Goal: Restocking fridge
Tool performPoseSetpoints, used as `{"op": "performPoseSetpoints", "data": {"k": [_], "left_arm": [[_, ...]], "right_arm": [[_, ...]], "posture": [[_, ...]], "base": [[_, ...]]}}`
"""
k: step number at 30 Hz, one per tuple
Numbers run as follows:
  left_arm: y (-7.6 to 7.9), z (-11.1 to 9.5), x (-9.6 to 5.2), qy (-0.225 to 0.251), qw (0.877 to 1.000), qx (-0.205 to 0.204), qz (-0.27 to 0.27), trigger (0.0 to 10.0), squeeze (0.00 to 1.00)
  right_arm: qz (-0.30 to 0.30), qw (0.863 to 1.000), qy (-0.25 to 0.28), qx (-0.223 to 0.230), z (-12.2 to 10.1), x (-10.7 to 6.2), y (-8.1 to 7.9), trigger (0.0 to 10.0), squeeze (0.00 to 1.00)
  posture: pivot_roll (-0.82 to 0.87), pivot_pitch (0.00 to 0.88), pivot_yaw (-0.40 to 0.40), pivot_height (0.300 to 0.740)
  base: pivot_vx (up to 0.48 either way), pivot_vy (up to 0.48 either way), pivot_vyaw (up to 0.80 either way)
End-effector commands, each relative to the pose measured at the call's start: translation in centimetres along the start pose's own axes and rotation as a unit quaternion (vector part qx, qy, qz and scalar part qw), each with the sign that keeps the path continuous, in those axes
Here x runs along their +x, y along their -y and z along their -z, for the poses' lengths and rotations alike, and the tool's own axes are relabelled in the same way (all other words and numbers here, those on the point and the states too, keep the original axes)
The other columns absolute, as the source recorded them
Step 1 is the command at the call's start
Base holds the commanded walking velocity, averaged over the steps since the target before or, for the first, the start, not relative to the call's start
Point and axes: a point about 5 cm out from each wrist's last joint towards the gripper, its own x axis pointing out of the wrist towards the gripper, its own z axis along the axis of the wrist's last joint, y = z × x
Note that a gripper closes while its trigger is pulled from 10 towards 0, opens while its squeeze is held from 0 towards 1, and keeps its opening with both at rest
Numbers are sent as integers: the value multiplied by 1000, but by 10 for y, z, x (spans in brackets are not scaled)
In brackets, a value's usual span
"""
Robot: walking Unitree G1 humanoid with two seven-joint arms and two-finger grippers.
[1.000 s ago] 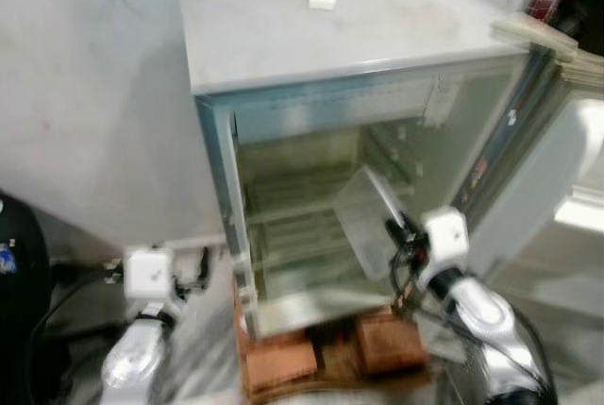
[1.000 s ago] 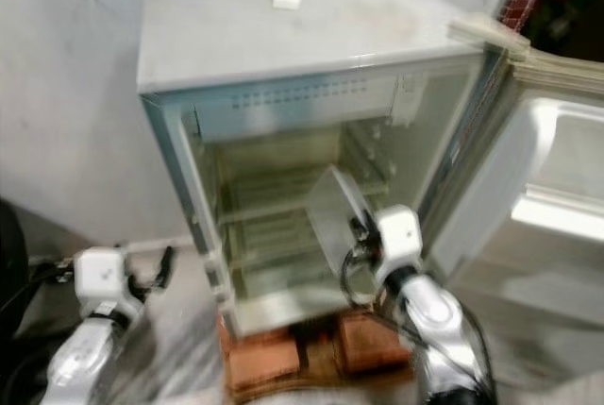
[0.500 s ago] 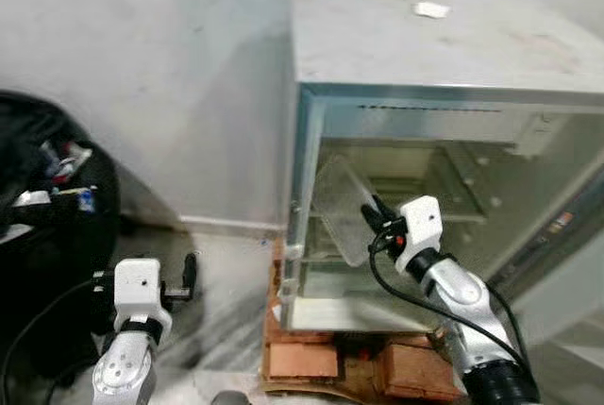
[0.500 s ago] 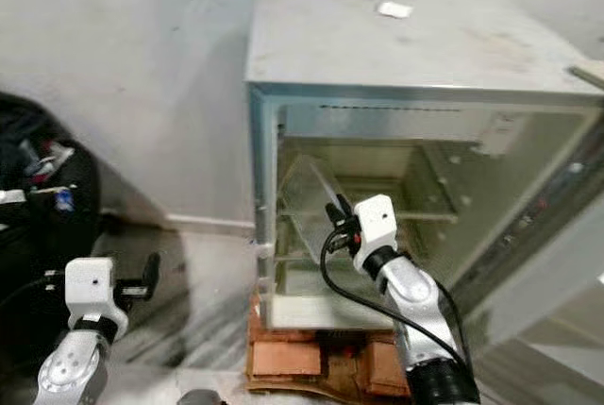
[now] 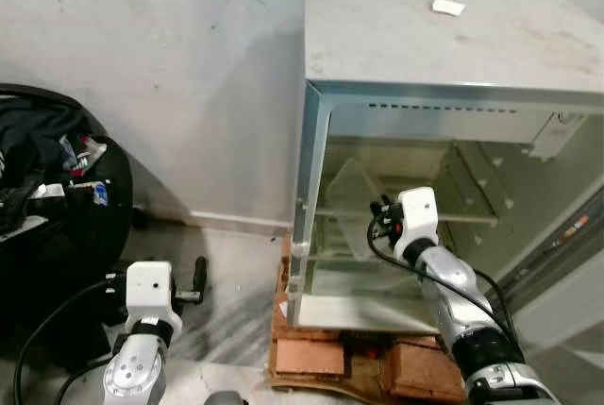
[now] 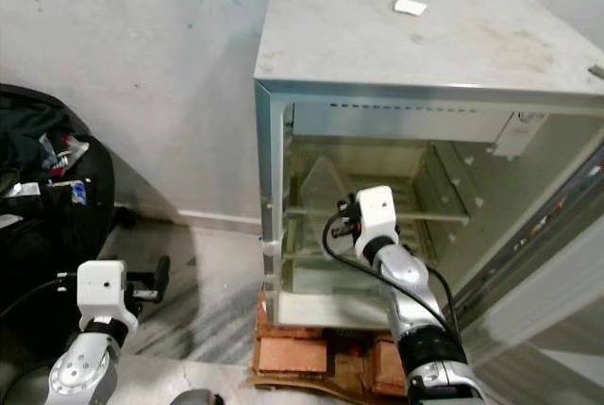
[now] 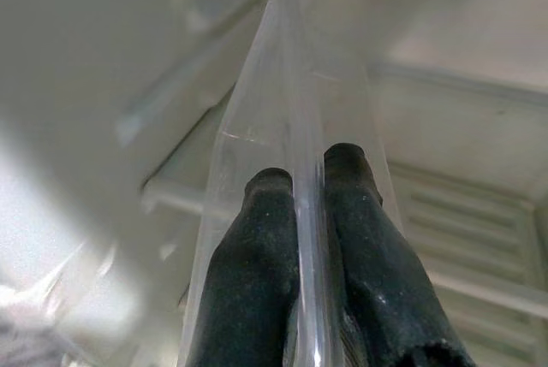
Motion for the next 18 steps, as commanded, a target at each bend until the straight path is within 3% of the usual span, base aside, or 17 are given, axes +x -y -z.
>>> {"op": "performPoseSetpoints", "data": {"k": [1,5,9,13,15,18], "left_arm": [[1,-1,-2,-2,1000,2,-2,10000,0],[1,-1,-6,-5,1000,4,2,10000,0],[-4,0,-14,-11,1000,7,-6,10000,0],[-12,-1,-25,-12,999,31,-21,10000,0],[-19,0,-31,-18,999,38,-32,10000,0],[-25,1,-36,-24,998,39,-41,10000,0]], "right_arm": [[4,1000,10,8,-10,9,-1,10000,0],[11,999,12,32,-21,24,-8,10000,0],[32,994,0,103,-31,41,-19,10000,0],[37,981,-10,188,-36,50,-31,10000,0],[46,968,-16,247,-38,55,-37,10000,0],[55,958,-15,281,-40,57,-41,10000,0]], "posture": [[68,0,-63,740],[87,41,-72,740],[111,74,-83,740],[147,114,-94,740],[170,144,-102,740],[184,164,-108,740]], "base": [[0,0,0],[0,0,0],[0,0,0],[0,0,0],[0,0,0],[0,0,0]]}}
